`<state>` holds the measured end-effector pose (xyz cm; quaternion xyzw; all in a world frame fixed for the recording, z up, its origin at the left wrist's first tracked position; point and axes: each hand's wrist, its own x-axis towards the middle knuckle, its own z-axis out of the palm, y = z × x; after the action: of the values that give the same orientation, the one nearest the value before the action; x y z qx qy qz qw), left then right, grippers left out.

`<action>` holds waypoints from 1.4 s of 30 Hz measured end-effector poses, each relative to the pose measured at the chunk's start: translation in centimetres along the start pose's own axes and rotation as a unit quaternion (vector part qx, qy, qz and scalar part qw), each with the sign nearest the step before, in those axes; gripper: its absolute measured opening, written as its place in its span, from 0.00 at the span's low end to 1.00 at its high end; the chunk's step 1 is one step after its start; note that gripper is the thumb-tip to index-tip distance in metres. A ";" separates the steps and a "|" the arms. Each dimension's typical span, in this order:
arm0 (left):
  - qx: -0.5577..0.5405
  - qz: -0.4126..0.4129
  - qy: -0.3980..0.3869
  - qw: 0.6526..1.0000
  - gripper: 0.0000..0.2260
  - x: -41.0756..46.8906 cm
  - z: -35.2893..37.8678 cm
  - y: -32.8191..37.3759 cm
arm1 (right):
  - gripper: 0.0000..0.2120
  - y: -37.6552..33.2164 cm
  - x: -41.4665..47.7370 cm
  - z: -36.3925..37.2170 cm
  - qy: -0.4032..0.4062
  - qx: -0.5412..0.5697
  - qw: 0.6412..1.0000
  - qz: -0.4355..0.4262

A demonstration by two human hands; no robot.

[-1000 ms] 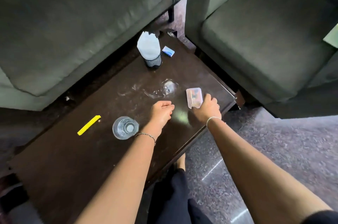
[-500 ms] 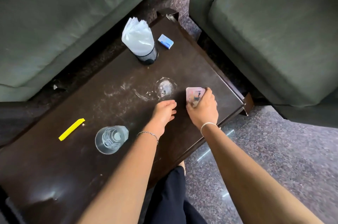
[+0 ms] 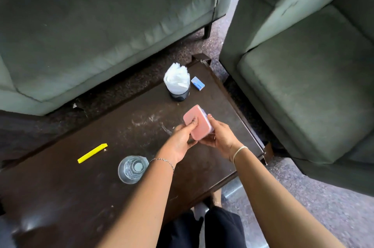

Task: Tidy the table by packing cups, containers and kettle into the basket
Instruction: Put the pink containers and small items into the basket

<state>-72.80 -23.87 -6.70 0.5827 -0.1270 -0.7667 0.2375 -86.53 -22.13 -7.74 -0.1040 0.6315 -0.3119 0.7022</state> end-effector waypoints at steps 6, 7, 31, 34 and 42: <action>-0.103 0.012 0.099 0.990 0.09 0.4 -1.9 0.7 | 0.15 -1.9 2.2 1.0 0.151 -0.294 0.932 -0.151; -0.108 0.014 0.121 0.987 0.07 0.8 -2.1 0.9 | 0.12 -2.4 3.0 0.8 0.177 -0.345 0.906 -0.168; -0.220 0.051 0.282 0.933 0.05 7.5 -4.8 -1.1 | 0.18 -9.6 17.6 2.3 0.181 -0.595 0.748 -0.232; -0.217 0.059 0.283 0.932 0.05 6.7 -4.3 -0.5 | 0.19 -9.4 16.6 2.0 0.184 -0.574 0.768 -0.216; -0.222 0.071 0.279 0.932 0.06 2.5 -3.1 0.6 | 0.15 -7.1 10.0 0.0 0.185 -0.494 0.827 -0.194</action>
<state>-70.27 -25.42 -9.33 0.6951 0.0762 -0.5631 0.4404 -88.62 -33.41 -12.16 -0.4980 0.7862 -0.1017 0.3516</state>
